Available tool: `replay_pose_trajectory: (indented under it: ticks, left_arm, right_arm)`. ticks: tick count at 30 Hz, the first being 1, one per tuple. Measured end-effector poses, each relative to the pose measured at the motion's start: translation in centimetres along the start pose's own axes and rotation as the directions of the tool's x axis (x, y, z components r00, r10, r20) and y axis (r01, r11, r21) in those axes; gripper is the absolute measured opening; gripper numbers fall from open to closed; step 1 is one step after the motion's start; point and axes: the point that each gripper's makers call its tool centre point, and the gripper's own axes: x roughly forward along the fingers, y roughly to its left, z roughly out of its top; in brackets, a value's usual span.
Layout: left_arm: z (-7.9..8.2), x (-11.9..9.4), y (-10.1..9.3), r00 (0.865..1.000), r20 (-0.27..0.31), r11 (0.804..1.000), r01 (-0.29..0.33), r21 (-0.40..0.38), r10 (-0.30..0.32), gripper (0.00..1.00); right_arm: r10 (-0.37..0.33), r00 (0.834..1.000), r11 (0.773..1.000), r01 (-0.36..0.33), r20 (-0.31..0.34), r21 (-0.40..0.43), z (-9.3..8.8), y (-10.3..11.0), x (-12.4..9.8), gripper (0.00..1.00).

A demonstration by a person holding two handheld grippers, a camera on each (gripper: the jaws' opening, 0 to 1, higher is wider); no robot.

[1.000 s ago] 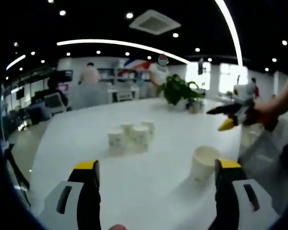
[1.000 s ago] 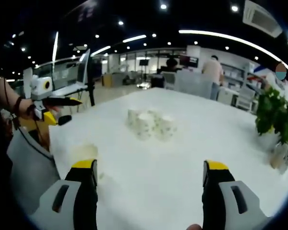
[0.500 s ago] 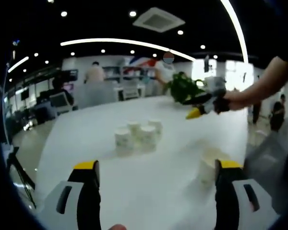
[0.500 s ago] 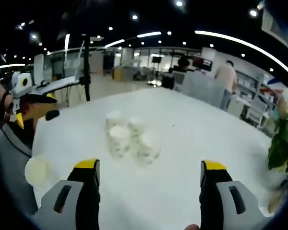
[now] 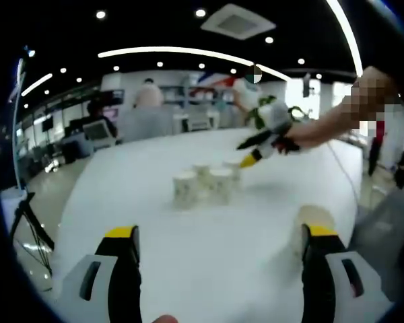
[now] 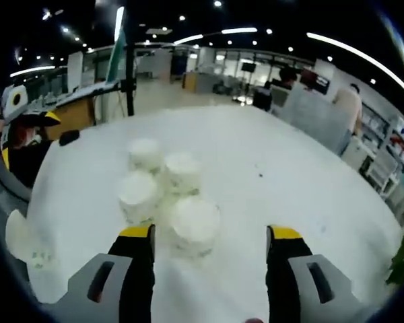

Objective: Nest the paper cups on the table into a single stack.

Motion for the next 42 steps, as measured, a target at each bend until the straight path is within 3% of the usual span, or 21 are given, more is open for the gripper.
replay_pose_trajectory:
  ticks: [9,13,19,30,38,42]
  left_arm:
    - [-0.5,-0.4,-0.1,1.000,-0.012,1.000,-0.021,-0.012,0.021,0.99]
    - [-0.6,-0.4,-0.3,1.000,-0.014,1.000,-0.025,-0.014,0.025,0.99]
    - [-0.1,-0.3,-0.4,1.000,-0.001,1.000,-0.019,0.007,0.019,0.97]
    - [1.1,-0.3,-0.5,1.000,0.029,1.000,0.001,0.005,-0.001,0.97]
    - [1.9,-0.6,-1.2,0.998,0.042,0.998,0.050,0.027,-0.051,0.97]
    - [2.3,-0.9,-1.9,0.996,0.046,0.997,0.071,0.041,-0.072,0.97]
  right_arm:
    - [0.073,0.997,0.997,-0.073,-0.024,0.006,-0.3,1.1,1.9,0.47]
    - [0.098,0.995,0.995,-0.098,-0.022,-0.002,0.2,2.8,1.1,0.36]
    - [0.085,0.996,0.996,-0.085,-0.014,0.028,-0.1,2.2,0.1,0.35]
    - [0.067,0.998,0.995,-0.066,0.000,0.080,-0.4,2.1,-3.7,0.34]
    - [0.056,0.998,0.995,-0.057,0.018,0.079,-1.1,3.4,-7.8,0.34]
    - [0.042,0.998,0.995,-0.046,0.049,0.087,-0.5,4.4,-9.8,0.34]
